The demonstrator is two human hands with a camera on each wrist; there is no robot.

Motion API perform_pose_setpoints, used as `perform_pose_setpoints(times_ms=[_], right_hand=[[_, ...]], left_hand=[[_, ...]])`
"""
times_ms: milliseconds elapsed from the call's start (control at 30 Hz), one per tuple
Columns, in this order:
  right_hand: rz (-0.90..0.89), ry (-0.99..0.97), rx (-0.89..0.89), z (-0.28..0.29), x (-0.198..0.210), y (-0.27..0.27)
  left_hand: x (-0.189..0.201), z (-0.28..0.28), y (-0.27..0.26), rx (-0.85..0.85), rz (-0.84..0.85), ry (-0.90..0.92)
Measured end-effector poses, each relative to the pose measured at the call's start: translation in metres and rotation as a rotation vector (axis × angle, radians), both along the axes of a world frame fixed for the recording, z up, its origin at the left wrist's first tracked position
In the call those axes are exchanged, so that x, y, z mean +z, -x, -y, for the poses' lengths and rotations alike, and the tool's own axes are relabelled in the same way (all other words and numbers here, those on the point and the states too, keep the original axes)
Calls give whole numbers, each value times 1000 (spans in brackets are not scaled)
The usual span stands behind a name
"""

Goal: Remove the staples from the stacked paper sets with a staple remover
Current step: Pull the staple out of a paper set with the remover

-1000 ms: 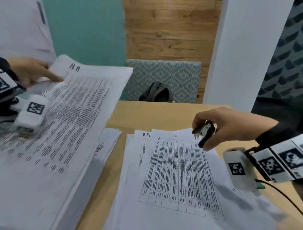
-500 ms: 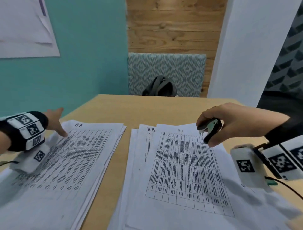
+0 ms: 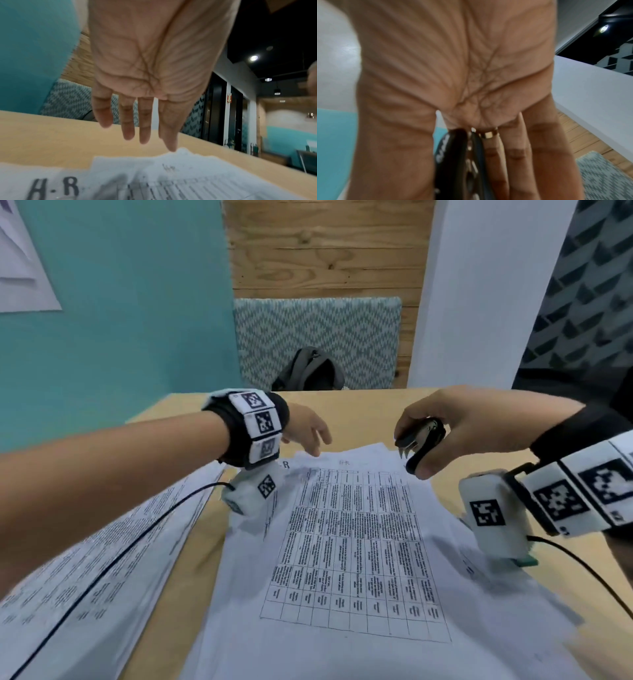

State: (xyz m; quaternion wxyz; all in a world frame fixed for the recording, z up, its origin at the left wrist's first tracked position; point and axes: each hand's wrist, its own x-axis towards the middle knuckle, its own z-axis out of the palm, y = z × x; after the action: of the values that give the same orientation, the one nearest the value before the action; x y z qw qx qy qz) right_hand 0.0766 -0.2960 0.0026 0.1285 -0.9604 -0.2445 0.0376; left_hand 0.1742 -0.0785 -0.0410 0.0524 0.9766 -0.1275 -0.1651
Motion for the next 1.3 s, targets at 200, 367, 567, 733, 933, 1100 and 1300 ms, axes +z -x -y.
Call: perform_pose_setpoints(times_ms=[200,367,567,733,933,1100,1300], right_hand=[[-33,-119,-41,17,3,-6],[-61,-136,-43,19,1,-10],[-45,-122,-46,18,-3,-12],[-52,-143,-48,16,-4,-10],[9,-122,-71,14,-8,-18],[157,-320,-137,16,-4,-29],[96,-907,-92,13,29,-49]], left_hand=[[-28,35,-36,-63,-98,-316],[-34,35,-48,-69,-60,-292],[-24,25,-47,-68,91,-42],[-12,17,-39,-132,223,87],[28,2,-19,-148,401,177],[74,-10,7,-137,634,367],[125,-23,24,-122,924,606]])
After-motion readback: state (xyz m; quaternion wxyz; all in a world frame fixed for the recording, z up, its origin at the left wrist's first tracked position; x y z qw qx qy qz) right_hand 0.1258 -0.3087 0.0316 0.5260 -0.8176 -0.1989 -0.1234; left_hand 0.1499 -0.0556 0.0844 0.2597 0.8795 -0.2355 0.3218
